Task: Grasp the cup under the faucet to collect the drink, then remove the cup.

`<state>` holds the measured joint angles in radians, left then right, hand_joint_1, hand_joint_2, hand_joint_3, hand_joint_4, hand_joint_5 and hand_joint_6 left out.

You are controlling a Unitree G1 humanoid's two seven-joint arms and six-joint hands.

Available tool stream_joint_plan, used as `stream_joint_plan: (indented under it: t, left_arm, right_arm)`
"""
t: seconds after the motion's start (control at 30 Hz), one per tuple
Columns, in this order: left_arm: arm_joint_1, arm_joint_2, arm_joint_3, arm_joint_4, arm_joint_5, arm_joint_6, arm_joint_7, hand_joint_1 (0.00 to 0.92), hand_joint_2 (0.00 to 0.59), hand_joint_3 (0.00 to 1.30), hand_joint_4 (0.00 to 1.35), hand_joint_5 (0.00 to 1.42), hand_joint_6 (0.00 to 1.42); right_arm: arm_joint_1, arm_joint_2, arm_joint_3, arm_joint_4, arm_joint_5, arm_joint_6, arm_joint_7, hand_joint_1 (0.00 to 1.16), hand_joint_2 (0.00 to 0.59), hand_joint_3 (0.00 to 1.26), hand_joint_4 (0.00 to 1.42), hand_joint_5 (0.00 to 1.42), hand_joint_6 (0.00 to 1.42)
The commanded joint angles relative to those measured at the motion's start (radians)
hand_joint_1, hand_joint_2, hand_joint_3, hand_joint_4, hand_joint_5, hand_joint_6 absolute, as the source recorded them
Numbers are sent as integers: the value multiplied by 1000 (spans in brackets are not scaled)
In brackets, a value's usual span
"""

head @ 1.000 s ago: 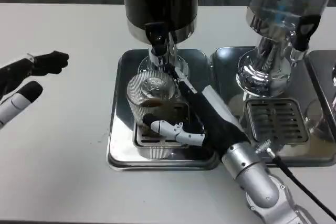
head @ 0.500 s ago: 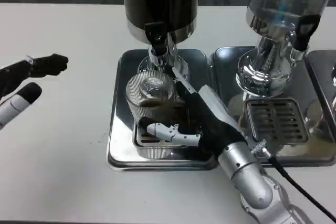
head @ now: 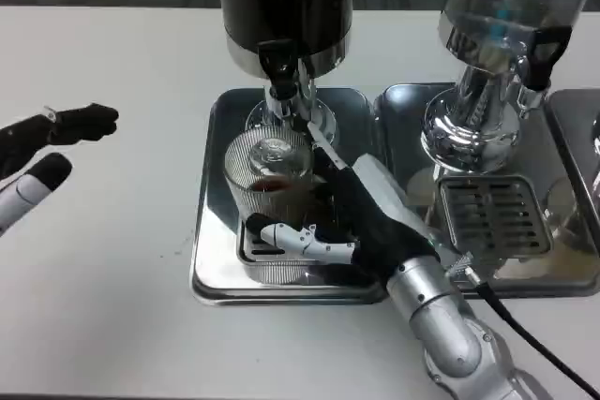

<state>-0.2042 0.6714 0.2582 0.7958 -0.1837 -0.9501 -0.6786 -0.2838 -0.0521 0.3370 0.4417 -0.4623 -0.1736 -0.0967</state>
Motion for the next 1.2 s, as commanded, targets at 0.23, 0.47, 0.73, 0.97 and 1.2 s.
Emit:
stream_joint_plan:
  t: [0.23, 0.47, 0.73, 0.97, 1.2]
  left_arm:
    - [7, 25, -4, -3, 15, 6, 8, 0, 151, 314, 284, 250, 211]
    - [5, 28, -4, 0, 16, 9, 8, 0, 168, 321, 284, 250, 220]
    - [6, 32, -5, 0, 16, 11, 7, 0, 173, 322, 284, 250, 227]
    - [8, 36, -5, -1, 14, 12, 5, 0, 180, 323, 284, 250, 230]
    - [8, 36, -7, -1, 15, 12, 4, 0, 183, 323, 287, 250, 231]
  right_arm:
    - [33, 13, 7, -44, -21, 27, -33, 581, 152, 77, 144, 281, 443]
    - [39, 17, 14, -56, -33, 38, -52, 581, 152, 108, 172, 338, 563]
    - [49, 15, 28, -71, -56, 51, -82, 581, 152, 132, 198, 374, 647]
    - [61, 15, 41, -89, -82, 66, -118, 571, 159, 157, 244, 429, 737]
    - [66, 16, 49, -103, -103, 90, -132, 567, 160, 194, 309, 494, 818]
